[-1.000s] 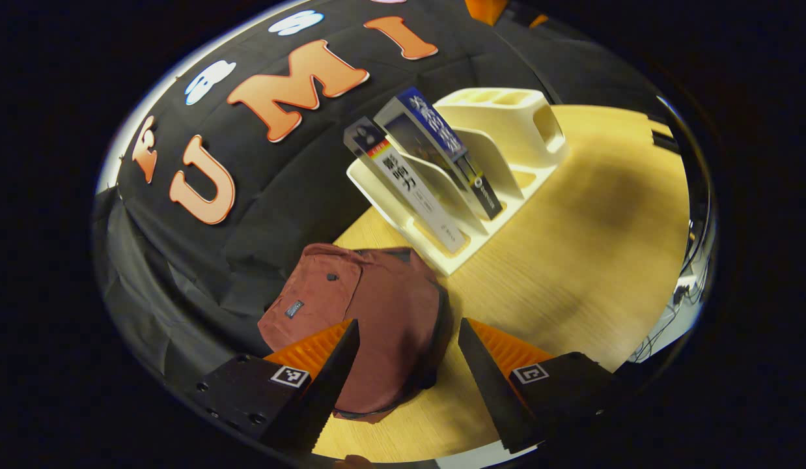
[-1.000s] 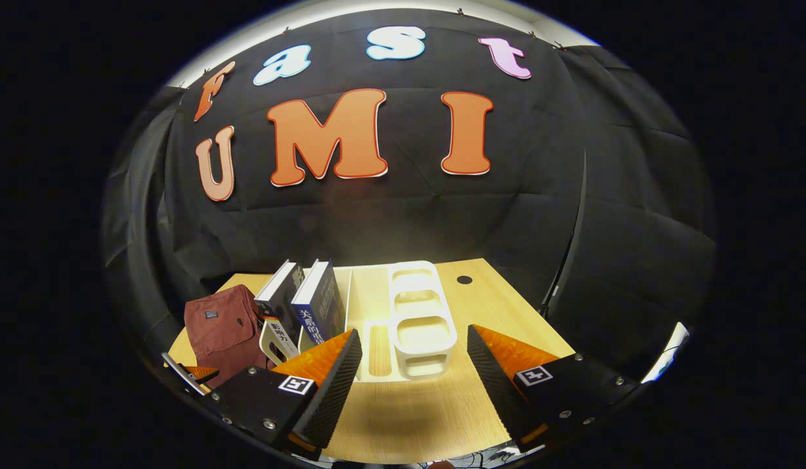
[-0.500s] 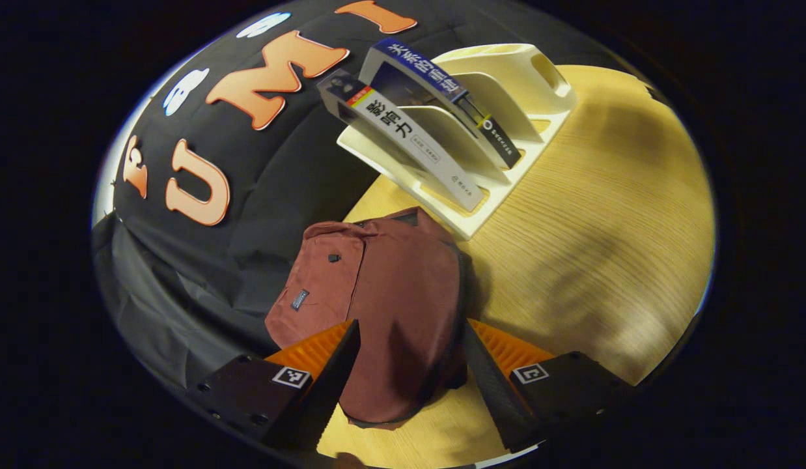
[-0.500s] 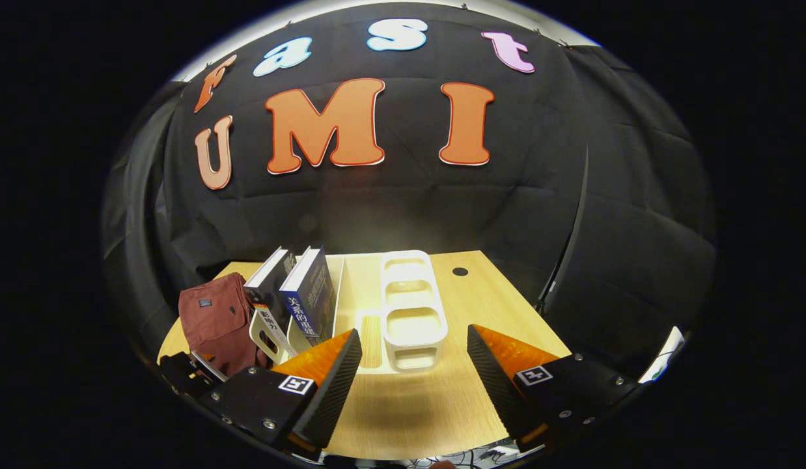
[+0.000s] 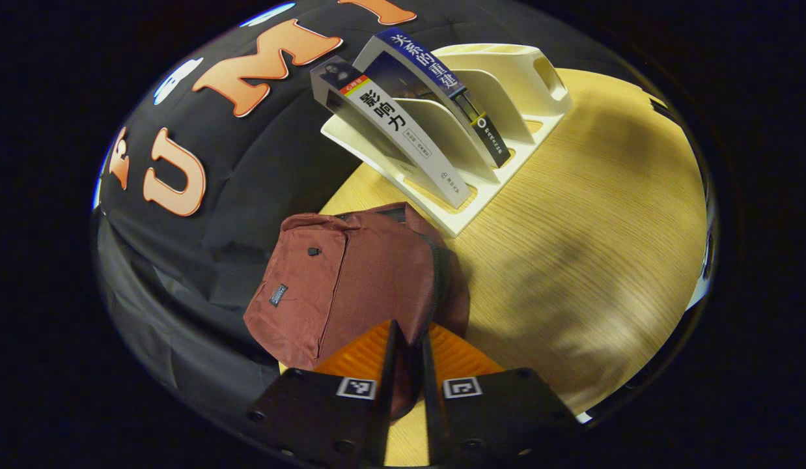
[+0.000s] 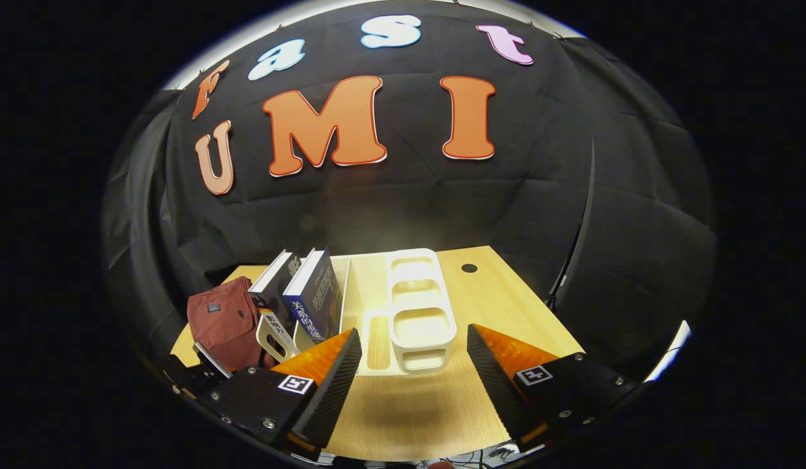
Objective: Open the schoolbag, grab two books from the bookshelf and put them into the schoolbag.
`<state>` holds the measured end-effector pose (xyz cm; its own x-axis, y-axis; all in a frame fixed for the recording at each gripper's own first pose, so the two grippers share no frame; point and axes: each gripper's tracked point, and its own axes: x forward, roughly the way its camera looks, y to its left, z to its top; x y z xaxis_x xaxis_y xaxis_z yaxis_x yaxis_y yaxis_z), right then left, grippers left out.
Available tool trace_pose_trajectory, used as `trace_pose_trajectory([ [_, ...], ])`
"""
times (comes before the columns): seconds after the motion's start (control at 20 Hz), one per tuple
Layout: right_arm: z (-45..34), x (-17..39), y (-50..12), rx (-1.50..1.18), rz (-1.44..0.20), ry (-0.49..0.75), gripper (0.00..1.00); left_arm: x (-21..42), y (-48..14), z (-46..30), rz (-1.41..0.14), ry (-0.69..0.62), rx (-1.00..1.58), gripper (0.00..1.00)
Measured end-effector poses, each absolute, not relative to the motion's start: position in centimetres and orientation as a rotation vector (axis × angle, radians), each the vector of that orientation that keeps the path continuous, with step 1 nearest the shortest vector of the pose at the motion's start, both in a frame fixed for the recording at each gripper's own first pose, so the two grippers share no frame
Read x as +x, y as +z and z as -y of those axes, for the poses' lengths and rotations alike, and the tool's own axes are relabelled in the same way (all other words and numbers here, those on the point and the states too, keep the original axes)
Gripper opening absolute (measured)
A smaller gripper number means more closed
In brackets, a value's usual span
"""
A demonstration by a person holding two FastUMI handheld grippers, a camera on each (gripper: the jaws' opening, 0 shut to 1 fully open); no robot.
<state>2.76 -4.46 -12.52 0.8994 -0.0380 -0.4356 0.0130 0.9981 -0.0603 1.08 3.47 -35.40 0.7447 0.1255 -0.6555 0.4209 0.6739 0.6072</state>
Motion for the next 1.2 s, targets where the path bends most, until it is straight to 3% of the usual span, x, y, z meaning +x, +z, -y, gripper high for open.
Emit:
trace_pose_trajectory([
  [0.1,4.5,3.0,-11.9,-0.057,-0.434,-0.017,0.97,1.1,-35.5,-3.5,-0.758,-0.188,0.781,0.07],
  [0.3,4.4,3.1,-11.3,-0.055,-0.427,0.0,0.97,1.2,-36.1,-3.7,-0.848,-0.218,0.687,0.02],
  [0.65,2.1,2.9,-11.6,0.034,-0.473,0.077,0.97,1.3,-35.8,-3.6,-0.921,-0.339,0.724,0.01],
  [1.2,-2.4,4.3,-11.5,0.063,-0.434,-0.088,0.97,2.7,-29.0,-6.0,-1.097,-0.581,0.472,0.01],
])
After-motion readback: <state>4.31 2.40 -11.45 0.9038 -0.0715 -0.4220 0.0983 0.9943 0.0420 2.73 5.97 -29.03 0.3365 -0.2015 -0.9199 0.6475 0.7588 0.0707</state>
